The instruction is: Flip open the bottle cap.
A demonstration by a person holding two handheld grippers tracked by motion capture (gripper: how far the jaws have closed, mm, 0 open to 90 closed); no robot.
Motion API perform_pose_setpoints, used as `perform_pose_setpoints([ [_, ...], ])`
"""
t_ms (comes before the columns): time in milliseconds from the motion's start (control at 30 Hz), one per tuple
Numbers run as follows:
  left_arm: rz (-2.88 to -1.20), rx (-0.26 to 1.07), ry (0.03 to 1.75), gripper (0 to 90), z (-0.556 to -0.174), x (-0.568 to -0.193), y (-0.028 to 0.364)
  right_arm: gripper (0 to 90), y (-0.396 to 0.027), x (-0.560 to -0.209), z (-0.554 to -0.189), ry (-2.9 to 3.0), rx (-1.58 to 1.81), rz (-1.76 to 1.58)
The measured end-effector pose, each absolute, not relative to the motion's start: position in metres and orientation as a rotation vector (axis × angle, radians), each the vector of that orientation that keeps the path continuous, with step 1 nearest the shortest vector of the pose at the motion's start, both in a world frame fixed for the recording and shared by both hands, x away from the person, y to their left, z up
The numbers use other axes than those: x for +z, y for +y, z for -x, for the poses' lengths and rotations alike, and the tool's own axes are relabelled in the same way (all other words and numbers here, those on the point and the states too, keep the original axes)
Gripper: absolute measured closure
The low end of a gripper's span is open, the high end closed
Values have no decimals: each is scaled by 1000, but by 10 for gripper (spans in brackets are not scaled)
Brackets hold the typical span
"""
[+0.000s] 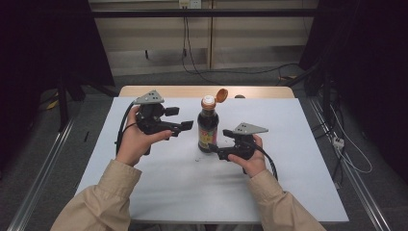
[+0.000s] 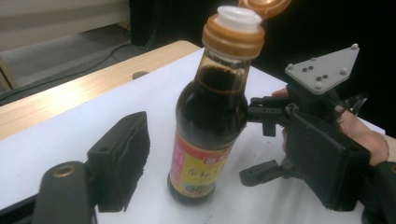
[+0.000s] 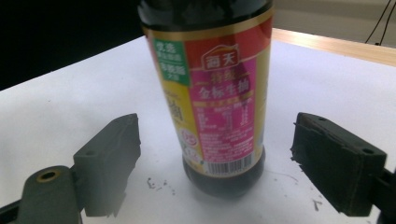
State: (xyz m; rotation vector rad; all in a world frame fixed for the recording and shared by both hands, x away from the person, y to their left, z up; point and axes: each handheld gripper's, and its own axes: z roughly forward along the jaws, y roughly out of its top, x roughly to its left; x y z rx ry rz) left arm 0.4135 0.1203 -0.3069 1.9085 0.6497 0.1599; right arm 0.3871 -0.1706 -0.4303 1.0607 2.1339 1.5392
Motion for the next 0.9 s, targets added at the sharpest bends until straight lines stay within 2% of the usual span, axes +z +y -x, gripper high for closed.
perform_pose_setpoints([
  [900, -1931, 153, 621, 99, -402, -358, 146, 154, -189, -430, -370, 2155, 1505, -1037],
])
